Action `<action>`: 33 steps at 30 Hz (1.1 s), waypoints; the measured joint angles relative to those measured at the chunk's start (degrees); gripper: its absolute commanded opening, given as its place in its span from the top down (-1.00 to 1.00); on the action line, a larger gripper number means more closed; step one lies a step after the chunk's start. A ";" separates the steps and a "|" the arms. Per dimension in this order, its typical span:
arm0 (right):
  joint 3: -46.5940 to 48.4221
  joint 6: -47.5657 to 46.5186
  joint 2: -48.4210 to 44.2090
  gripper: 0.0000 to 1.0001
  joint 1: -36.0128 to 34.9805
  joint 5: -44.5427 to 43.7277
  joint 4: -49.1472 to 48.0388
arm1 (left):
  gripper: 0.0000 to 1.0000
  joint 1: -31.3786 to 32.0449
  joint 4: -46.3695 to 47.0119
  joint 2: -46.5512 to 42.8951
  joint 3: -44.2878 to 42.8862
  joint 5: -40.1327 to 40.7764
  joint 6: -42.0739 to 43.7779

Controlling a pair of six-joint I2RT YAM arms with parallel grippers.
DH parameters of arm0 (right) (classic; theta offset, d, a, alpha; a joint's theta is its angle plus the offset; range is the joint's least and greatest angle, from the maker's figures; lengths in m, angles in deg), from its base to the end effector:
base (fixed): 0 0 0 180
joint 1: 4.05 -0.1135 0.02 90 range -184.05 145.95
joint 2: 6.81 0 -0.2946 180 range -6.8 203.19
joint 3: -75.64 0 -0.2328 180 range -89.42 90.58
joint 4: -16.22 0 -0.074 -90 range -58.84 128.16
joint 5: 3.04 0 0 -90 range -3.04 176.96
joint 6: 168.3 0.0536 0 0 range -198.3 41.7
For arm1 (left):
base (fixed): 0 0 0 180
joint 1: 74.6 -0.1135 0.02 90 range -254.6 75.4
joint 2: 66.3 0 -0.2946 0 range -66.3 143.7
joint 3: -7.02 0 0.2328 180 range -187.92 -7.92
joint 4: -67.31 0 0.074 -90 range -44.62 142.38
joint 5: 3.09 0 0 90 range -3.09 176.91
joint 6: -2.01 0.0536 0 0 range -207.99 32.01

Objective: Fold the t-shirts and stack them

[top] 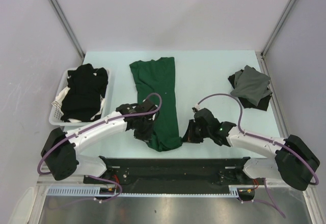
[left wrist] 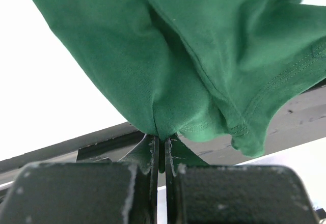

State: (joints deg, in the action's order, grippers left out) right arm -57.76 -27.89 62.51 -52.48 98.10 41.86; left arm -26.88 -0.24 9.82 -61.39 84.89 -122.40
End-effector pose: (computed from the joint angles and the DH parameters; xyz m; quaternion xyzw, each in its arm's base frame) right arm 0.1348 0.1676 0.2046 -0.0184 0.9307 0.3277 0.1612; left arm 0.1415 -0.1585 0.2449 0.1172 0.9846 -0.0974 0.0852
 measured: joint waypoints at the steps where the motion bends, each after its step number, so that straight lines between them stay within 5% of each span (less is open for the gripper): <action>1: 0.83 -0.52 0.00 1.00 0.74 0.24 0.31 | 1.00 0.00 -0.15 -0.04 -0.63 0.28 0.04; 33: 19.30 -12.13 12.70 1.00 14.45 7.10 4.83 | 1.00 -8.96 -2.01 0.74 -6.84 10.23 5.84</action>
State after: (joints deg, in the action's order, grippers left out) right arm -38.46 -40.02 75.21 -38.03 105.20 46.69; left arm -35.84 -2.25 10.56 -68.23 95.12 -116.57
